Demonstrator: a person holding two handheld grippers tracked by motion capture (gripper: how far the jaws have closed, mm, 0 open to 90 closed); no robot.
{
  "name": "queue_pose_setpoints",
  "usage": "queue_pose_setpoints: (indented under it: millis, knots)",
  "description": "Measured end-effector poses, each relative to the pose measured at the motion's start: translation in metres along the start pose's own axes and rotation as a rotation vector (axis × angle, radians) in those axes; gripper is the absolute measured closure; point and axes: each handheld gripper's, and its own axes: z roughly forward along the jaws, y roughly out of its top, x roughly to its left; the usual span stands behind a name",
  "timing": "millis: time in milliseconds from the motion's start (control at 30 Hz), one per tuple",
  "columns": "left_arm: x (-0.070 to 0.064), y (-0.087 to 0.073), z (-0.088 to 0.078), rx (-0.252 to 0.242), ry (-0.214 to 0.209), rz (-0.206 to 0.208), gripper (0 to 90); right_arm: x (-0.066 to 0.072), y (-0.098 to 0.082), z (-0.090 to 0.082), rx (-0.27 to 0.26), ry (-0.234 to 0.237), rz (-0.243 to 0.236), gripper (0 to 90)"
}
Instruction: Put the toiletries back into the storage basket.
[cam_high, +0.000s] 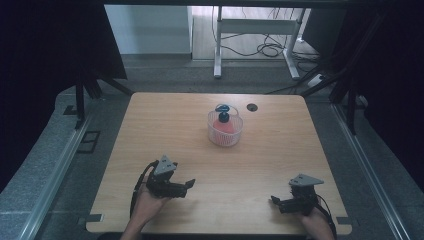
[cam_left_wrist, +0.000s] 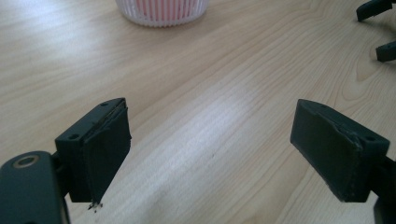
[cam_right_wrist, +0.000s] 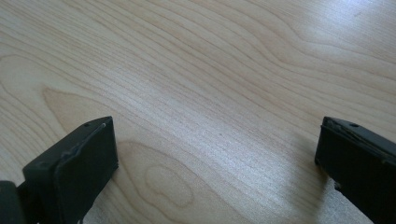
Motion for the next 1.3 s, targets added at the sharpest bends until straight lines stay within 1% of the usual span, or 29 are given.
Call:
queue_pose_setpoints:
  millis: [200,433,533,633,667,800,967,1033,1300]
  knots:
    - [0.0,-0.009,-0.001,0.001,-0.001,-0.013,12.0,0.0,0.0,0.0,0.0,0.0,0.0,0.0]
    - [-0.003,-0.024,0.0,0.019,-0.001,-0.013,11.9,0.0,0.0,0.0,-0.001,0.0,0.0,0.0]
    - [-0.003,-0.028,0.001,0.024,-0.001,-0.017,11.9,0.0,0.0,0.0,-0.001,0.0,0.0,0.0]
    - [-0.004,-0.036,0.002,0.036,0.003,-0.025,11.9,0.0,0.0,0.0,-0.001,-0.001,0.0,0.0]
    - [-0.004,-0.036,0.002,0.036,0.003,-0.025,11.9,0.0,0.0,0.0,-0.001,-0.001,0.0,0.0]
    - [-0.006,-0.046,0.005,0.066,0.012,-0.027,11.9,0.0,0.0,0.0,-0.001,-0.001,0.001,0.0]
    - [-0.008,-0.056,0.009,0.112,0.038,-0.015,11.6,0.0,0.0,0.0,-0.001,-0.001,0.001,0.0]
    - [-0.009,-0.06,0.01,0.13,0.037,-0.016,11.5,0.0,0.0,0.0,-0.001,-0.001,0.0,0.0]
    - [-0.011,-0.061,0.01,0.141,0.067,-0.006,11.5,0.0,0.0,0.0,-0.002,-0.001,0.0,0.0]
